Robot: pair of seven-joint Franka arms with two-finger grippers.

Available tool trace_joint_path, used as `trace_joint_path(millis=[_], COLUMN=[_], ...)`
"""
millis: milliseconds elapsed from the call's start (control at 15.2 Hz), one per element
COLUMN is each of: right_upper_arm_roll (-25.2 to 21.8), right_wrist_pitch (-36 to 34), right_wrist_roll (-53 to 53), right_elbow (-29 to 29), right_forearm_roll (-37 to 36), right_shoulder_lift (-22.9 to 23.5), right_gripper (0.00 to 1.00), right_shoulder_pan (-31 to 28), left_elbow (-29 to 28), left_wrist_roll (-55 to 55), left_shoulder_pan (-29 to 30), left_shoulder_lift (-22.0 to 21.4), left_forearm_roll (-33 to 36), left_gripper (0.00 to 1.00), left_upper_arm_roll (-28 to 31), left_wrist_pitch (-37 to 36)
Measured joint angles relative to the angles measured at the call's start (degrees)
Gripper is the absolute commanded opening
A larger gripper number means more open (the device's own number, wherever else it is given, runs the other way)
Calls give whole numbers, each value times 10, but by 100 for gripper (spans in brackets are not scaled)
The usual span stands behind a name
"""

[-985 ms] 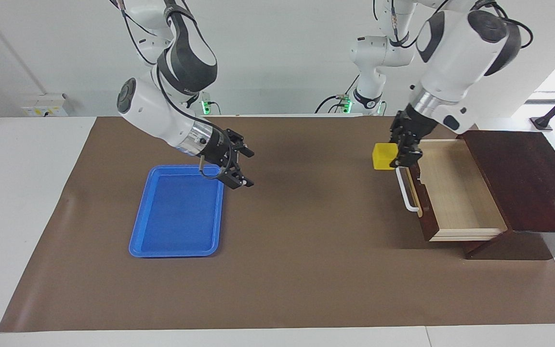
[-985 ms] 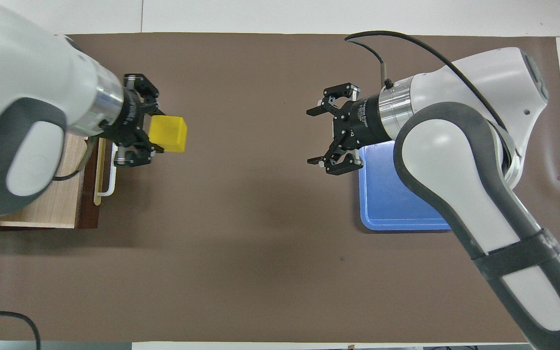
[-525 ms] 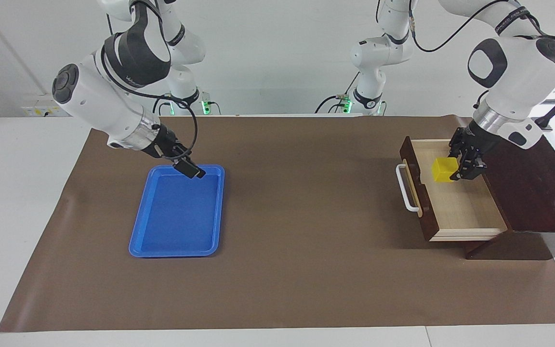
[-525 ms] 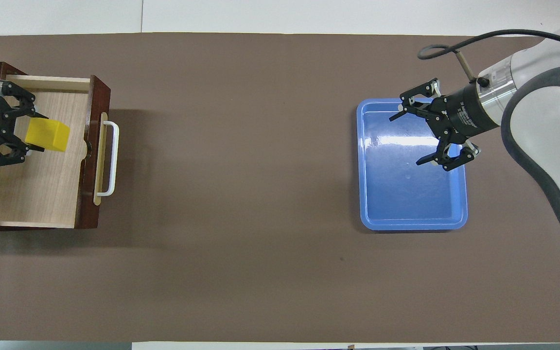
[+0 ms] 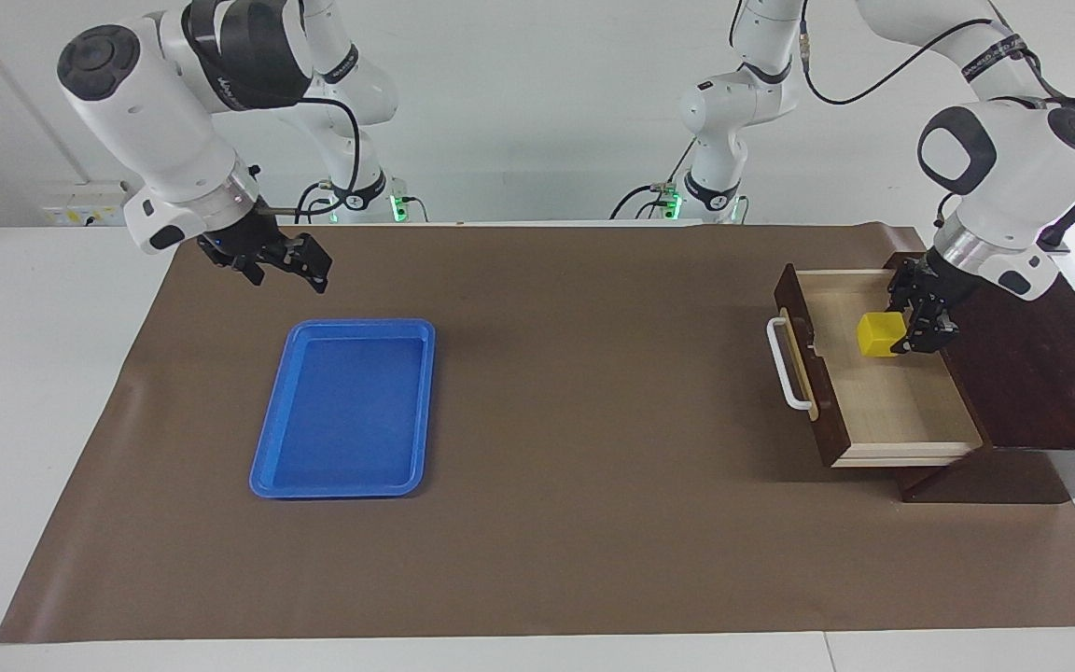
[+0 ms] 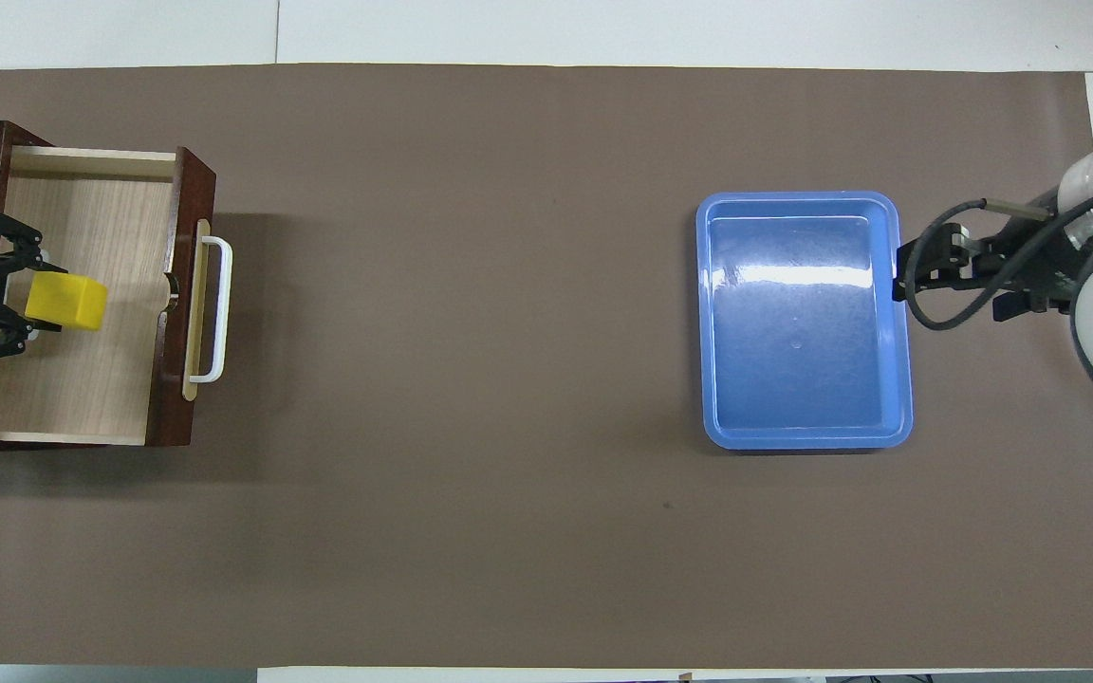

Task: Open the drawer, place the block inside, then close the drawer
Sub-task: 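Lower the cube into the drawer with the left gripper while the right gripper withdraws, then open the left gripper to release the cube inside the drawer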

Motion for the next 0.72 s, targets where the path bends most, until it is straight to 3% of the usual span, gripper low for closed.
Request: trace_joint_path(millis=[263,328,394,525,591,722], right_upper_arm_roll=[1,2,2,2,2,3], right_wrist_pitch=[-45,-55,-61,-62,-61,-54], right_wrist_roll=[-94,-101,-105,-106,-107,-107], right_elbow=[0,0,-1,-5,-8,-17], right_forearm_roll=[-26,-26,-26,-28,-29,-31], right_shoulder_lift=[-38,-45,-48,-50,-50,-50], right_gripper=[100,100,100,100,100,100], right_shoulder_pan=[-8,-10,-12,-12,-12,-12], left_elbow=[-26,-29,-31,-39,-41,-41], left_wrist_roll=[-32,-33,-33,-32,-32,-28], left_shoulder_pan=[-18,-20,-21,-21,-21,-19], left_shoulder_lift=[0,0,-1,-2,-3,-4], left_forearm_roll=[0,0,0,0,0,1], left_gripper=[0,17,43,72,100,100], left_upper_arm_roll=[-6,-6,-6,-6,-5,-1], left_wrist_pitch=[23,24,24,24,25,26])
